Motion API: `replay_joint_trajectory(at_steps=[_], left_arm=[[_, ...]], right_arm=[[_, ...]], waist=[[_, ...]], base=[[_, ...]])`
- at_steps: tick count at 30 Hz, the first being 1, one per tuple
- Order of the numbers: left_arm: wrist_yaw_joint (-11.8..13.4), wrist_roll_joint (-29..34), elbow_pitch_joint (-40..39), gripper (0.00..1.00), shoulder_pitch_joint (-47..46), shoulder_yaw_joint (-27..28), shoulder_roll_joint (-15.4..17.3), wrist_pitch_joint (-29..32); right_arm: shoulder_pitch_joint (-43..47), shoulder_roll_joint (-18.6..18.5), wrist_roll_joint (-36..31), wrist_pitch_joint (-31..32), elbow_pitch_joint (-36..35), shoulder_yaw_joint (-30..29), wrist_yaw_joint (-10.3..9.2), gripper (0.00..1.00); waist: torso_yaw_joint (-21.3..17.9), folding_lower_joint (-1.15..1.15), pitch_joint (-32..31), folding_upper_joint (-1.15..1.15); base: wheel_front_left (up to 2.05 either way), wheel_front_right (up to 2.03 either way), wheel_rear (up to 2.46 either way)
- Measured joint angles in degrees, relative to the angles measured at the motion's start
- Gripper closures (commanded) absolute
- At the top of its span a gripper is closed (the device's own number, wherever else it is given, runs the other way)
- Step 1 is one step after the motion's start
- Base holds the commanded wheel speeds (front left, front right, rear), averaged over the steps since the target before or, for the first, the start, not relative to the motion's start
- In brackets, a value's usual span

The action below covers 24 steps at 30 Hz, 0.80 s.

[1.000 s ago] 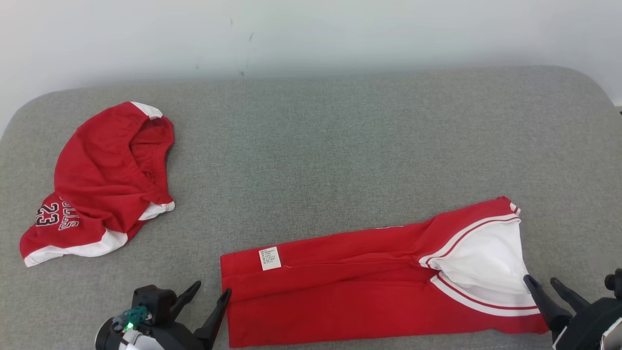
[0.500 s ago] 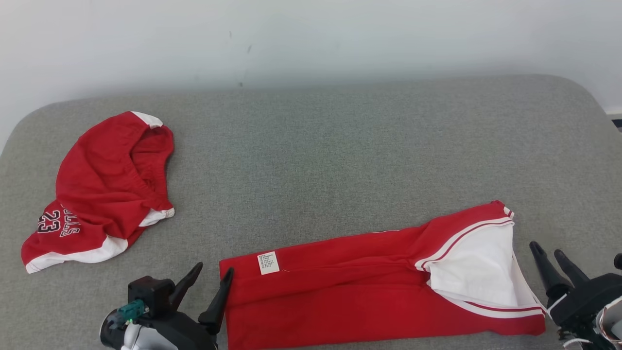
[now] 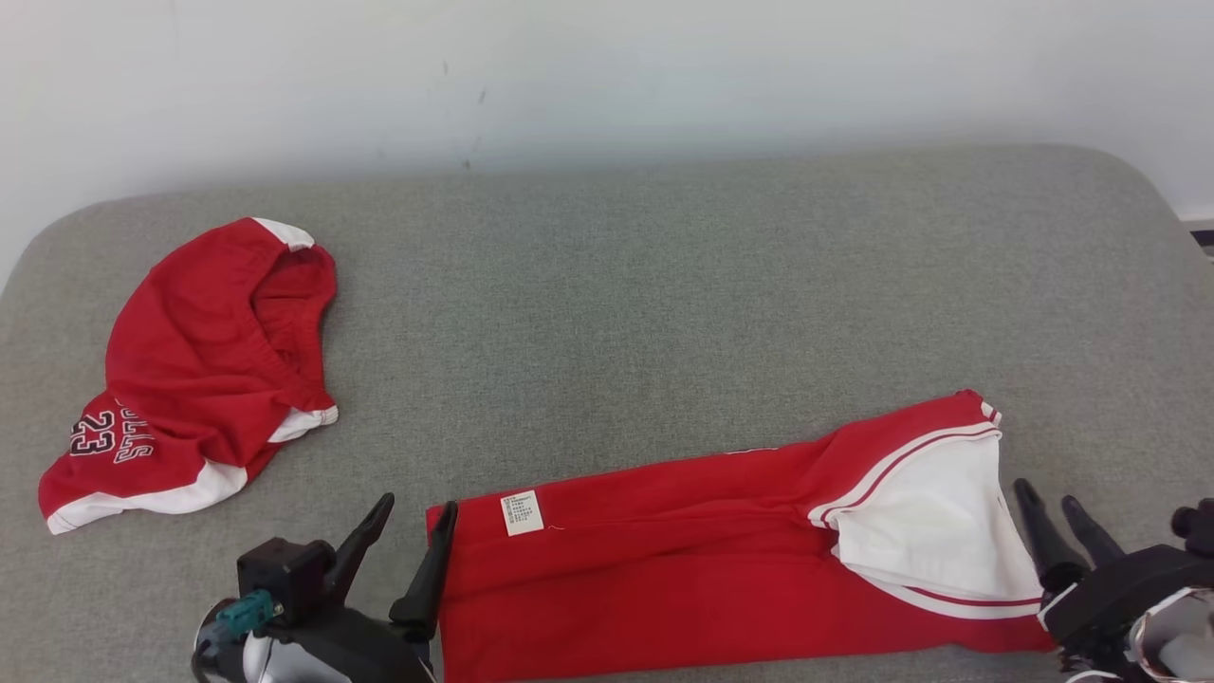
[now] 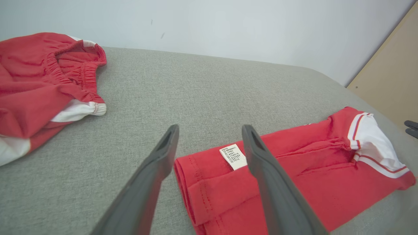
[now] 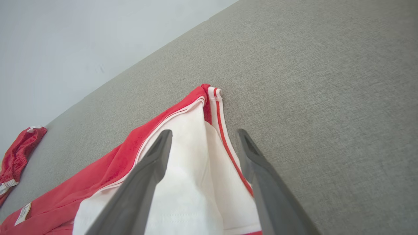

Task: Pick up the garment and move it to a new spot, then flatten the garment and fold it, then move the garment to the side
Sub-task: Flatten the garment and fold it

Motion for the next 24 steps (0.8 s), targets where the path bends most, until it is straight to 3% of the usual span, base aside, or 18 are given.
replay_joint_trajectory(at_steps=[24], left_arm=[[0.49, 3.34, -6.73, 0.00, 0.58, 0.34, 1.76, 0.00]], right_arm=[[-2.96, 5.60, -2.29, 0.44, 12.76, 0.87, 0.58, 0.00]], waist=[[2.60, 0.00, 3.53, 0.00]], base=[[0.00, 0.00, 0.00]])
